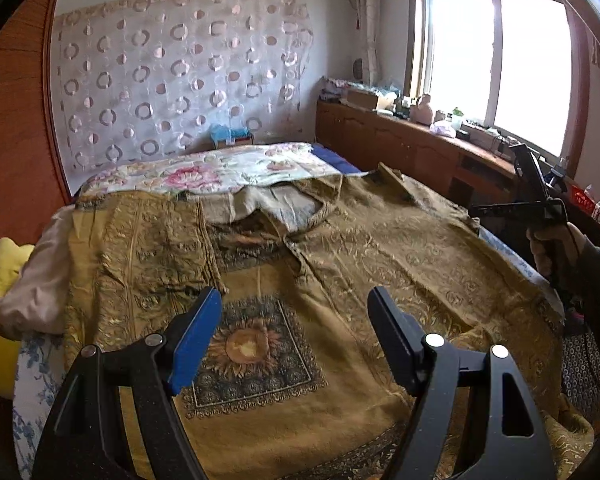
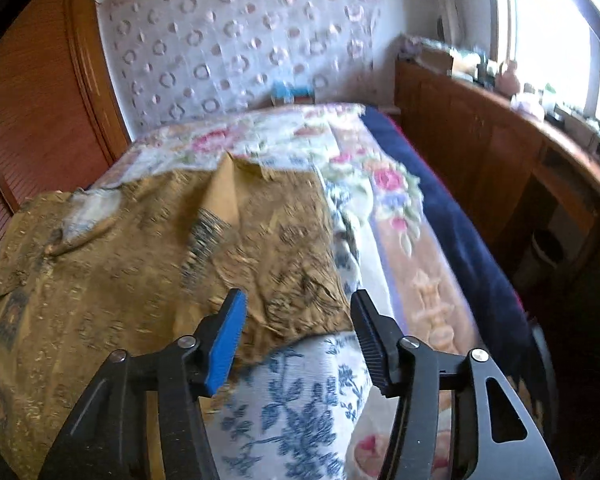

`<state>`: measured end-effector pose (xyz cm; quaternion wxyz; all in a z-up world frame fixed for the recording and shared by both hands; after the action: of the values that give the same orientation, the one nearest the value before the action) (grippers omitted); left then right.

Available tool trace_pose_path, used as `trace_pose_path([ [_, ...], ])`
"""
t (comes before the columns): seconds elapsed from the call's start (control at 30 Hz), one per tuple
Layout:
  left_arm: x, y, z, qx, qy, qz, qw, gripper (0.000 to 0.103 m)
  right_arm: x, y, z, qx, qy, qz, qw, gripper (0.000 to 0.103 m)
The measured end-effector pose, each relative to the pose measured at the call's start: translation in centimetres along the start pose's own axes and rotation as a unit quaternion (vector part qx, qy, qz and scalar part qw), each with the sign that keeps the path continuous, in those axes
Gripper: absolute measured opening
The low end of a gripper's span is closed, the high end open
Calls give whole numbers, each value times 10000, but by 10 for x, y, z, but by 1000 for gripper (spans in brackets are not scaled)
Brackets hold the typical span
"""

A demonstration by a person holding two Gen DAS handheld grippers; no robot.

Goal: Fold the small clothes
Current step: 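Grasp the shirt's side edge with the right tool and lift it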

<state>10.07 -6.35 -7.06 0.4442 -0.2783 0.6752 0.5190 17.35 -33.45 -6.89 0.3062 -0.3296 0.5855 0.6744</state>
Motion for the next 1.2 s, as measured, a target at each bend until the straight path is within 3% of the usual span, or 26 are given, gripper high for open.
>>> trace_pose_path([
  [0.13, 4, -3, 1, 19, 80, 84, 9999, 76, 7, -6, -4, -135, -250, 256, 9993, 48],
  [0.27, 8, -4, 2, 3, 115, 135, 9998, 76, 5, -8, -12, -262, -388, 373, 9982, 33],
  [0.37, 12, -8, 3, 0, 135, 233, 9996, 76, -16, -14, -22, -228, -258, 351, 9988, 22],
  [0.5, 23, -18, 6, -81, 142, 497, 9986, 76, -19, -8, -16, 75, 244, 200, 9995, 7],
  [0.73, 37, -31, 11, -55, 259, 858, 9960, 76, -37, 25, 11, 233, 594, -687, 9956, 5],
  [0.87, 39, -31, 11, -61, 294, 885, 9956, 76, -38, 43, 45, -140, 854, -932, 9919, 5],
  [1.03, 40, -31, 13, -79, 323, 908, 9953, 76, -10, 43, 94, -757, 1164, -608, 9885, 5],
  [1.2, 40, -31, 13, -95, 316, 900, 9954, 76, 26, 25, 112, -870, 1317, 31, 9875, 5],
])
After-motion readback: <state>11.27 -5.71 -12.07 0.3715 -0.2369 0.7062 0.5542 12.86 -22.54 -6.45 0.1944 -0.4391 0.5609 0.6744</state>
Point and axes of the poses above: each gripper's, at about its wrist camera, not at the fingertips, and y roughly against the way its jaws point, z to its left, x to its underside, the point moved 7 cm from there along -y, roughly the way its jaws point, and after that the axes turned 7 degrees about -z, right-handed, at the moved point
